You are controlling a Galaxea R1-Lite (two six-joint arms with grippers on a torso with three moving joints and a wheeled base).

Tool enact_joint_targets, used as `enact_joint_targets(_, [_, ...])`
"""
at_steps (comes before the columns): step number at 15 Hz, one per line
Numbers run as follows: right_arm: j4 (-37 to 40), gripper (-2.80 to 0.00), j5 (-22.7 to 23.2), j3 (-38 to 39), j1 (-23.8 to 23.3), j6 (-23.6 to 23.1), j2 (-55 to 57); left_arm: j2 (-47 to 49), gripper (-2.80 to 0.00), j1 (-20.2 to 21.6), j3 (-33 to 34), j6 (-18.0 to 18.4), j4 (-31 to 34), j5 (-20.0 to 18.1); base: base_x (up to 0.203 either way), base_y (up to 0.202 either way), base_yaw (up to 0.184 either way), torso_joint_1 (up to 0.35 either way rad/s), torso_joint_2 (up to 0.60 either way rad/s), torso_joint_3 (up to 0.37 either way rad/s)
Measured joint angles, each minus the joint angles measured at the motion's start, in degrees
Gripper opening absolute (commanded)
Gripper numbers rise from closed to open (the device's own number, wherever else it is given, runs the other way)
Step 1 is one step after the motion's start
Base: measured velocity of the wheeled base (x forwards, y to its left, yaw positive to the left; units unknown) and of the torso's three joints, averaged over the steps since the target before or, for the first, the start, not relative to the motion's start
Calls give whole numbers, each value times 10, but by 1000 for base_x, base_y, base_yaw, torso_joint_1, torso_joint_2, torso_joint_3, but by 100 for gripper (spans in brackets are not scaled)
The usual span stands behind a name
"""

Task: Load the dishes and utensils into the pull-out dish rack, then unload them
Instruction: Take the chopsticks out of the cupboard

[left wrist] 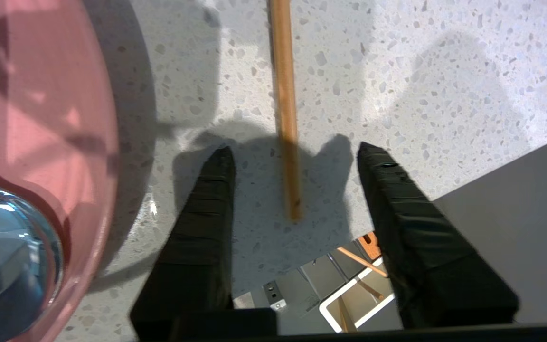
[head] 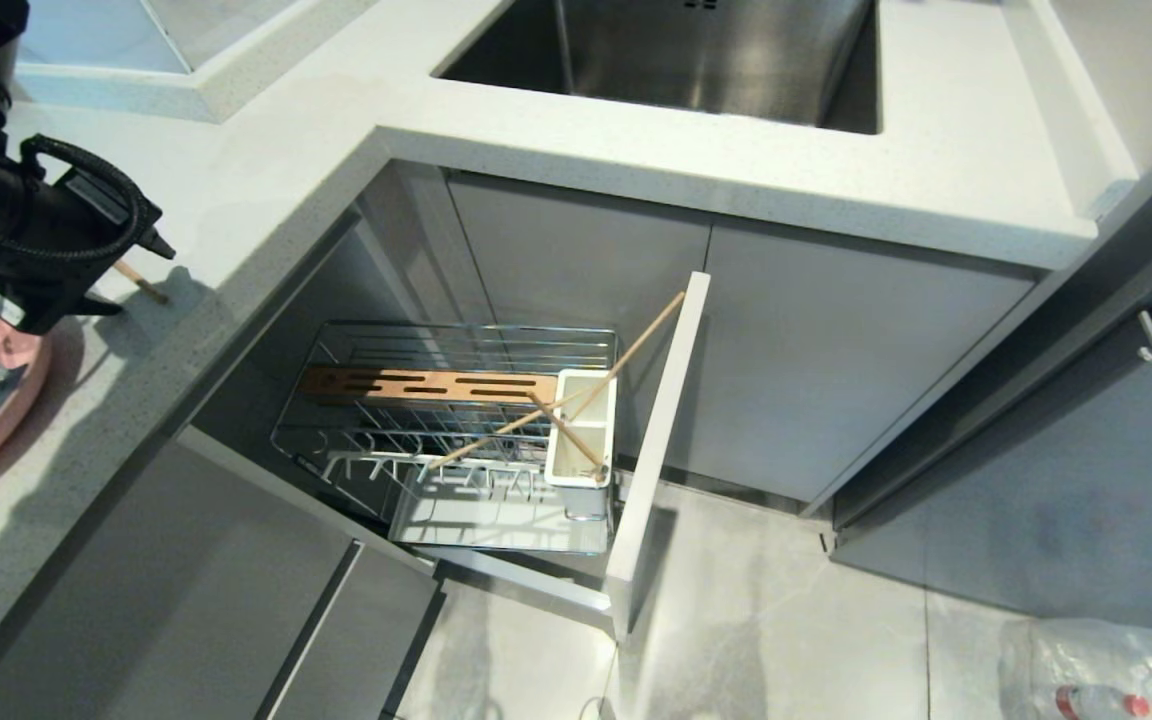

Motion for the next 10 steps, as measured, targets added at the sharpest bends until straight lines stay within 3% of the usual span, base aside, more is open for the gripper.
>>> enact_joint_targets(9, [0, -280, 0, 0, 0, 0, 0, -74, 0, -29, -49, 19, -1, 1, 0, 0, 0, 0, 0, 0])
enact_joint_targets(10, [0, -280, 0, 0, 0, 0, 0, -89, -280, -36, -50, 26, -6, 3, 0, 0, 0, 0, 0, 0])
